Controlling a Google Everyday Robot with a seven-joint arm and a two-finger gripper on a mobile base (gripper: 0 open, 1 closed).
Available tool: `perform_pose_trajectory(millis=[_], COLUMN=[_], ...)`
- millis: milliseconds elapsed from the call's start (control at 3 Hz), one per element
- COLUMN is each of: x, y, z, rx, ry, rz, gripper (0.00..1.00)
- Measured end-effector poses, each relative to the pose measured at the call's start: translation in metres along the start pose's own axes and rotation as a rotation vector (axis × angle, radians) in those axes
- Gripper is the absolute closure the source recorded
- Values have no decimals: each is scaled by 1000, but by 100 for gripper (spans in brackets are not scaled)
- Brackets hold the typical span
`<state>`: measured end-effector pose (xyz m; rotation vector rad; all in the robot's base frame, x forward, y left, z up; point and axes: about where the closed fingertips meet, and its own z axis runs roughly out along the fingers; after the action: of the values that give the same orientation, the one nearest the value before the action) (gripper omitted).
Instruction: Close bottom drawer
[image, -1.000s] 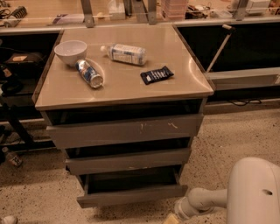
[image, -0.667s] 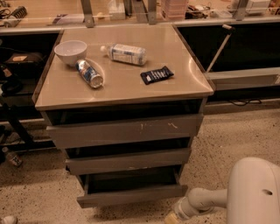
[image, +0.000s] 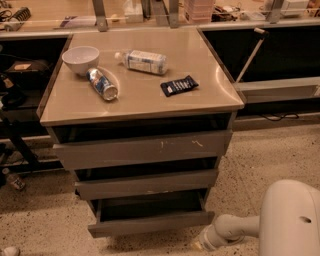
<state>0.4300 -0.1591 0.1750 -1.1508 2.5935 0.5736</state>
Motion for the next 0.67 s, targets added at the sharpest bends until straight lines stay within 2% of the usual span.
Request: perform_pose_trajectory(millis=[333,667], x=[-14,-22], y=[-12,-22], z=[3,11], rx=[8,7], ry=[-19,-28], rz=[-10,-10], gripper=[100,100])
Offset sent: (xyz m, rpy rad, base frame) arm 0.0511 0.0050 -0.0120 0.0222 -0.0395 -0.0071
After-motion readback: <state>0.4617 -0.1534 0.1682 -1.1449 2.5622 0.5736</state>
